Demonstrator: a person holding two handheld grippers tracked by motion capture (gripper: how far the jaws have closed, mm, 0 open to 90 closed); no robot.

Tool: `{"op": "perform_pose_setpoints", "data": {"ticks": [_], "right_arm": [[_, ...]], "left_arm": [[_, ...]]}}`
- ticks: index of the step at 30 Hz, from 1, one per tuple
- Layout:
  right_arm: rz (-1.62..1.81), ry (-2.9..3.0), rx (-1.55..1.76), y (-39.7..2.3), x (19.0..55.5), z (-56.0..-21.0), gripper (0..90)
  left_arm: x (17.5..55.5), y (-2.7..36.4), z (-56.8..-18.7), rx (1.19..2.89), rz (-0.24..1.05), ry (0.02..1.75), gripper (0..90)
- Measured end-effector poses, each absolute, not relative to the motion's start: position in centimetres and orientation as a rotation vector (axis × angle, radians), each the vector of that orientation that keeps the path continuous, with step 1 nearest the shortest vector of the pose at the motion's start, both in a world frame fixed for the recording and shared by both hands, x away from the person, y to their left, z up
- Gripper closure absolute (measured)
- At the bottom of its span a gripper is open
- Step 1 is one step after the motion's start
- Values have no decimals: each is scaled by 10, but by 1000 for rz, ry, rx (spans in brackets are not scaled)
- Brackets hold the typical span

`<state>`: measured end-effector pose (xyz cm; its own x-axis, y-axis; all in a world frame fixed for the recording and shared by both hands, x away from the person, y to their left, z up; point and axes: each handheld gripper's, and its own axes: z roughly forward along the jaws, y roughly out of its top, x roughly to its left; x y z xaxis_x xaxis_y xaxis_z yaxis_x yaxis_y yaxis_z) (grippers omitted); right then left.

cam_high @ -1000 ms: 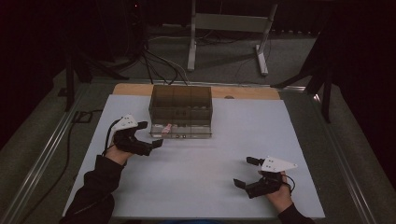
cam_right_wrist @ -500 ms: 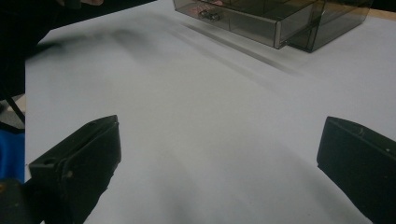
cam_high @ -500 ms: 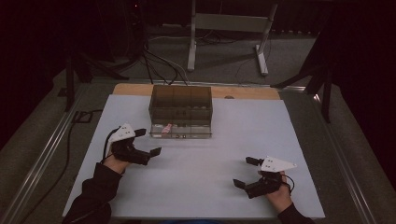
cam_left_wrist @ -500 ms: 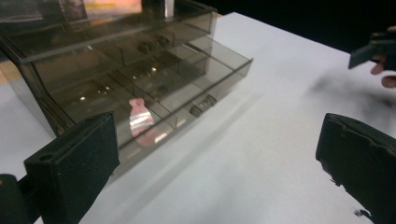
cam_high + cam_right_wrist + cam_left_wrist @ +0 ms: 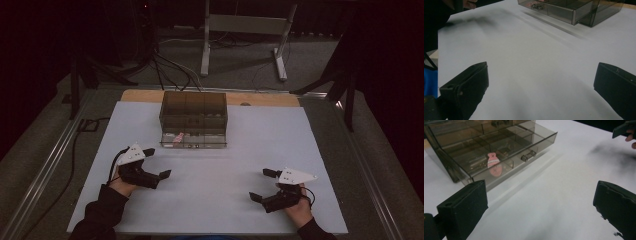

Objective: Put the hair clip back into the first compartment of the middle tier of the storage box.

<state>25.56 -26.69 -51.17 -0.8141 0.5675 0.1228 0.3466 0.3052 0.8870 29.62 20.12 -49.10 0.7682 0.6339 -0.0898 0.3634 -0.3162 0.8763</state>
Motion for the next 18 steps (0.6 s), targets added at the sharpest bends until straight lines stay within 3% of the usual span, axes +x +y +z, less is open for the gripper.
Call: {"op": "perform_pose_setpoints", "data": {"ticks": [18], "right_arm": [[1502,2373,834,-265,255,-513,0]], "left_arm": [[272,211,-503,1961,318,773,4]]}}
